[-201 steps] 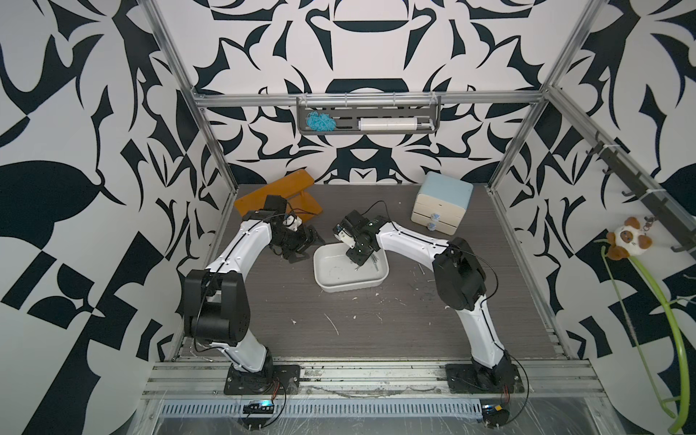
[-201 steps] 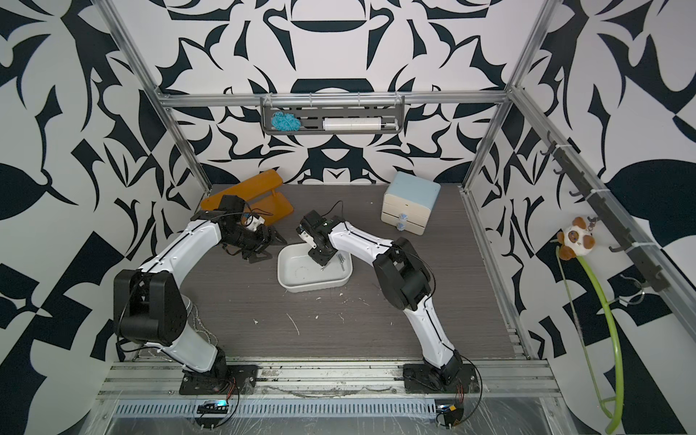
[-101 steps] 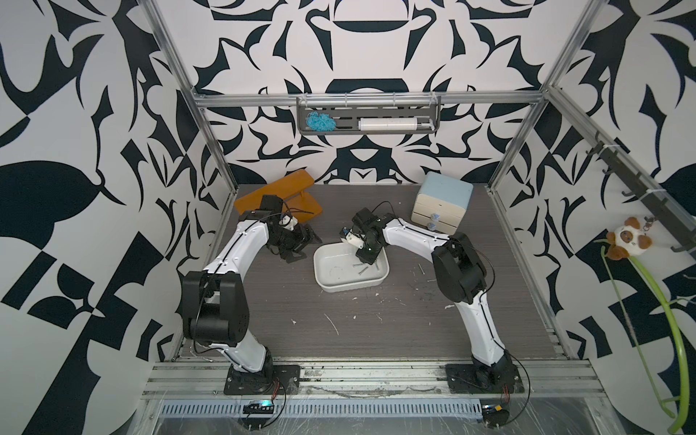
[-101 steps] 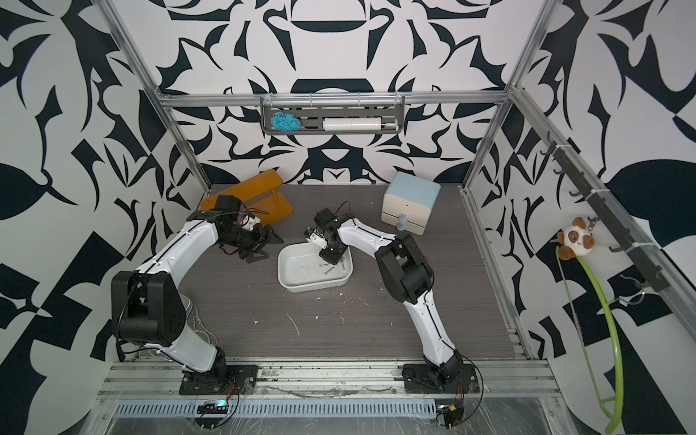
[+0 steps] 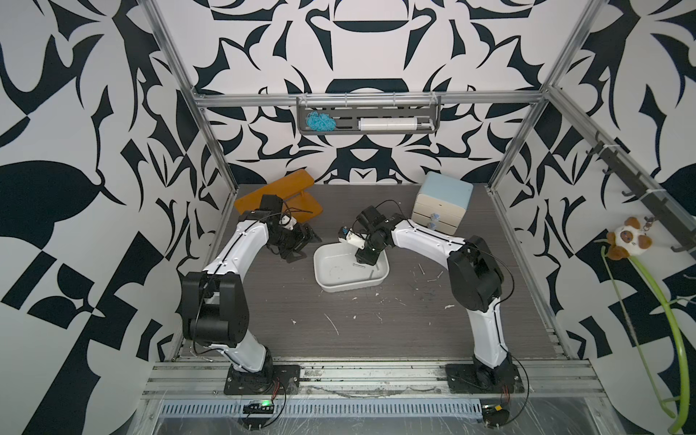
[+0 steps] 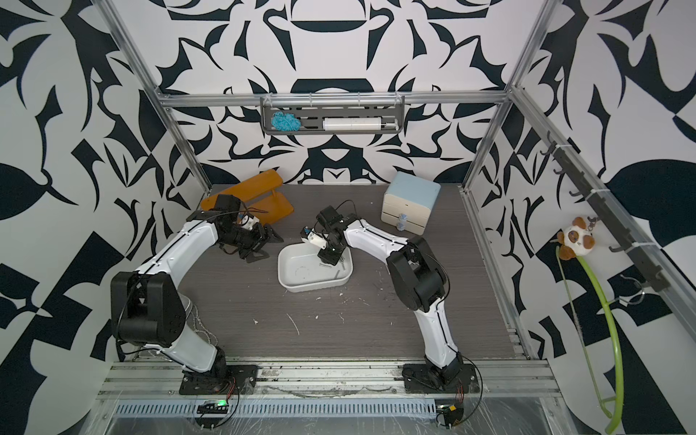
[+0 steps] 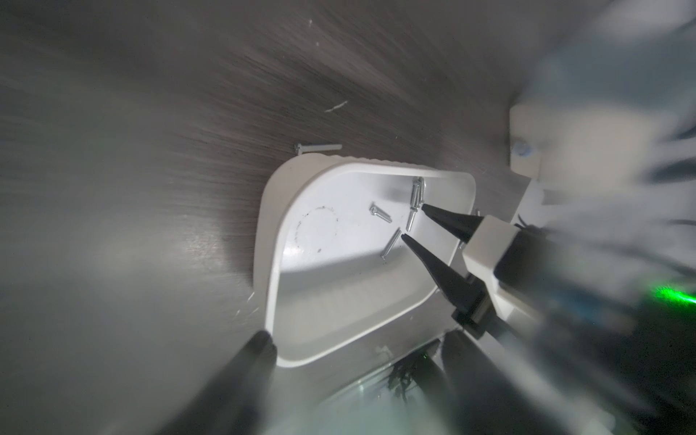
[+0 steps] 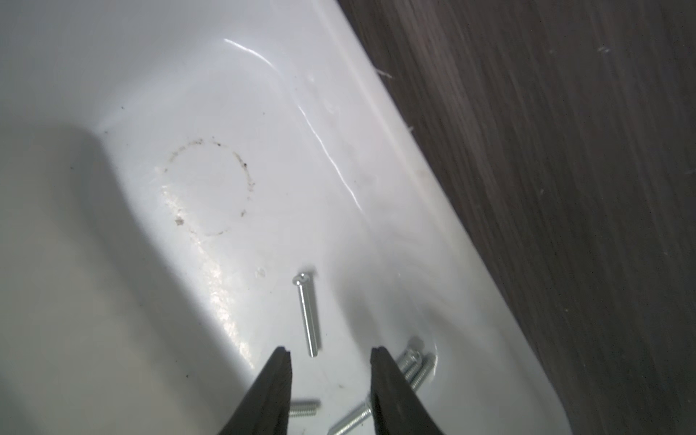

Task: Take out the screws from the storage box
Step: Pick up the screw from the storage box.

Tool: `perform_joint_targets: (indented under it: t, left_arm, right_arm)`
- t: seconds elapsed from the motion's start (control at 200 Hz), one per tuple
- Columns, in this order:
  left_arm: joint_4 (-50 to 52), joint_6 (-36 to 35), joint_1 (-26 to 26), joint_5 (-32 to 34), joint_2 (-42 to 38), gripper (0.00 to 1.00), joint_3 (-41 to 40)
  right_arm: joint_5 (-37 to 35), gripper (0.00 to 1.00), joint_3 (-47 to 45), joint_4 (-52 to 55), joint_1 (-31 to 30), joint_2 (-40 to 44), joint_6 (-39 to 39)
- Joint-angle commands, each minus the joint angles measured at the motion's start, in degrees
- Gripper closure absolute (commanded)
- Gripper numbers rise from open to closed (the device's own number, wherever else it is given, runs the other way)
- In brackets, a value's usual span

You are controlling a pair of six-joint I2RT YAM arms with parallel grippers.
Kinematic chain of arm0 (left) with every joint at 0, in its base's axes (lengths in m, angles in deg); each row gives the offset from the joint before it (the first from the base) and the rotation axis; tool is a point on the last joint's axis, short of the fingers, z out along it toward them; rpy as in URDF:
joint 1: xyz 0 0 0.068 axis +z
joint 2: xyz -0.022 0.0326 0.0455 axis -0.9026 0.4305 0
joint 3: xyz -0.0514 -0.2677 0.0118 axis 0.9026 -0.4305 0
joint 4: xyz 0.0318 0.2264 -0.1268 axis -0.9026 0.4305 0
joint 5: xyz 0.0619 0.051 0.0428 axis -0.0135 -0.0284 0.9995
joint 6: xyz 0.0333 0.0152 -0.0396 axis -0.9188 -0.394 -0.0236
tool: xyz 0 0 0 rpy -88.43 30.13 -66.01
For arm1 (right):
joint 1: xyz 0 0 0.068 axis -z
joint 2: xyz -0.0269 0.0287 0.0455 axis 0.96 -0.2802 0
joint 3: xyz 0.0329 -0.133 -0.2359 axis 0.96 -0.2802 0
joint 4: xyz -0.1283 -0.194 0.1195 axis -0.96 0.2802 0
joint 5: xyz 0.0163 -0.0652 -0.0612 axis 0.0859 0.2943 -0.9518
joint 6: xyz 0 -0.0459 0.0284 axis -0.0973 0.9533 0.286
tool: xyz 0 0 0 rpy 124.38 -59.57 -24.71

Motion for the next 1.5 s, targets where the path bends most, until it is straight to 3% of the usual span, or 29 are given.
perform_joint_targets:
  t: [0.0, 0.325, 0.365, 0.455, 0.53, 0.82, 1.045, 1.27, 1.495]
  left_arm:
    - [0.1, 0.8, 0.3, 0.3, -2.0, 0.23, -1.2]
    - [0.4, 1.7, 0.2, 1.4, -3.8, 0.23, -2.7]
    - [0.3, 1.8, 0.3, 1.5, -3.9, 0.23, -2.8]
    - [0.4, 1.9, 0.3, 1.4, -4.2, 0.23, -2.9]
    - [0.4, 1.9, 0.3, 1.6, -4.4, 0.23, -3.0]
    - [0.1, 2.0, 0.2, 1.5, -4.6, 0.23, -3.2]
    - [-0.9, 2.3, 0.3, 1.2, -4.3, 0.23, -3.2]
    - [-1.4, 2.4, 0.2, 1.5, -4.0, 0.23, -2.7]
    - [0.3, 0.5, -1.7, 5.0, -4.1, 0.23, -0.1]
  right_arm:
    - [2.4, 0.6, 2.4, 1.3, -0.1, -1.8, 1.2]
    - [1.4, 0.61, 2.3, 3.0, -0.1, -4.9, 0.9]
    - [0.7, 0.65, 2.4, 3.1, -0.1, -5.4, 0.2]
    - [0.3, 0.9, 4.2, 5.2, -0.1, -7.0, -0.9]
    - [1.1, 1.0, 5.3, 6.8, -0.1, -7.9, -1.2]
    - [1.8, 1.0, 5.8, 5.8, -0.1, -4.4, -3.3]
    - [0.8, 1.0, 6.2, 0.9, 3.4, 6.4, -9.4]
    - [-6.0, 1.0, -7.1, -3.3, 13.2, 18.0, -16.7]
    - [-10.9, 1.0, -21.2, -3.4, 20.0, 19.9, -26.3]
